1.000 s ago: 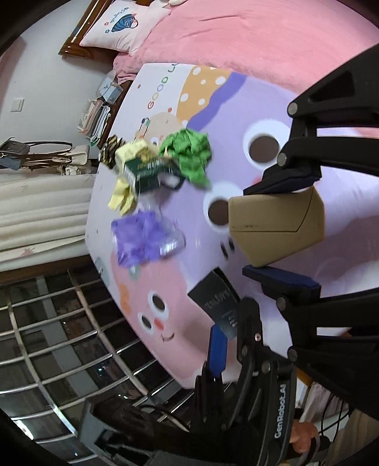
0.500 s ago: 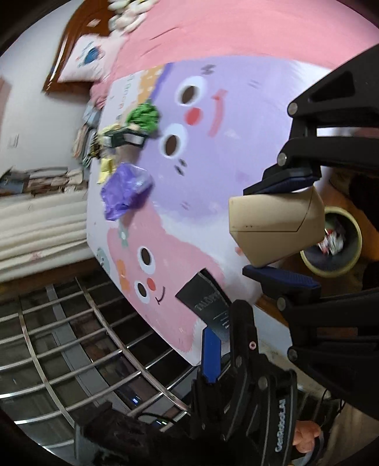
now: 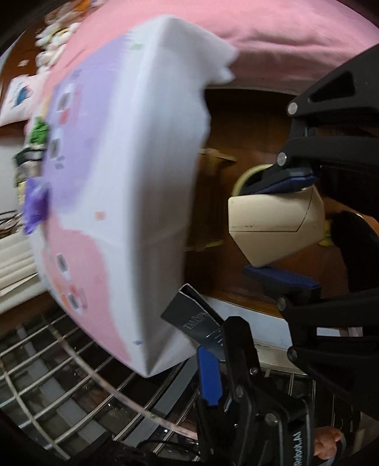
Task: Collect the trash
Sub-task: 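Carry the black box and beige cardboard over the bin and open both tools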
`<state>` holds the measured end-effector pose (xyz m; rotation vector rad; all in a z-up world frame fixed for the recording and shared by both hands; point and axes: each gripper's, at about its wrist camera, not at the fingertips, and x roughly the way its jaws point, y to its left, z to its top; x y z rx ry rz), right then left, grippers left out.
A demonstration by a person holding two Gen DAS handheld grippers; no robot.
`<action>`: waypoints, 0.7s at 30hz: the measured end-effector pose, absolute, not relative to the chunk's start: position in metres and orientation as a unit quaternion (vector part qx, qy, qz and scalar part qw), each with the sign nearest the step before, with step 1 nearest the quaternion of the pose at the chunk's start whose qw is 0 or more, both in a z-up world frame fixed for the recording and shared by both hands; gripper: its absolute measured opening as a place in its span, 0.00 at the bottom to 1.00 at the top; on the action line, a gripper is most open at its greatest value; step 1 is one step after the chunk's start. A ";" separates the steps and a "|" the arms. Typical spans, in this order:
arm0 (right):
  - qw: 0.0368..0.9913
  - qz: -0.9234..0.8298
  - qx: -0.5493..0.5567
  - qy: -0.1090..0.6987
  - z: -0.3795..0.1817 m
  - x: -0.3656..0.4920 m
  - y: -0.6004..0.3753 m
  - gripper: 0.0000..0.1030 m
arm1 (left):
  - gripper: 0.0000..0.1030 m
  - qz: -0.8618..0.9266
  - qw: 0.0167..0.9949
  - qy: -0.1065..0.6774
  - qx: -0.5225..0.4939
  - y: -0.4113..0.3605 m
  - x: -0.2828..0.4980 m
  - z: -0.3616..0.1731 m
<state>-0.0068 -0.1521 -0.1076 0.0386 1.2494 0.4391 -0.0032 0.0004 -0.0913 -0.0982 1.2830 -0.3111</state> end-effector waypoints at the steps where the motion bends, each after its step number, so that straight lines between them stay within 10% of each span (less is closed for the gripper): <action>1: 0.785 0.199 0.022 0.586 -0.117 -0.010 -0.153 0.45 | 0.53 -0.147 0.782 0.604 -0.043 -0.002 -0.007 -0.105; 16: 0.737 0.104 0.113 0.658 -0.309 -0.014 -0.191 0.45 | 0.55 -0.122 0.723 0.678 -0.042 -0.026 0.012 -0.293; 21: 0.732 0.083 0.119 0.665 -0.349 -0.003 -0.192 0.45 | 0.76 -0.123 0.717 0.685 -0.044 -0.029 0.020 -0.327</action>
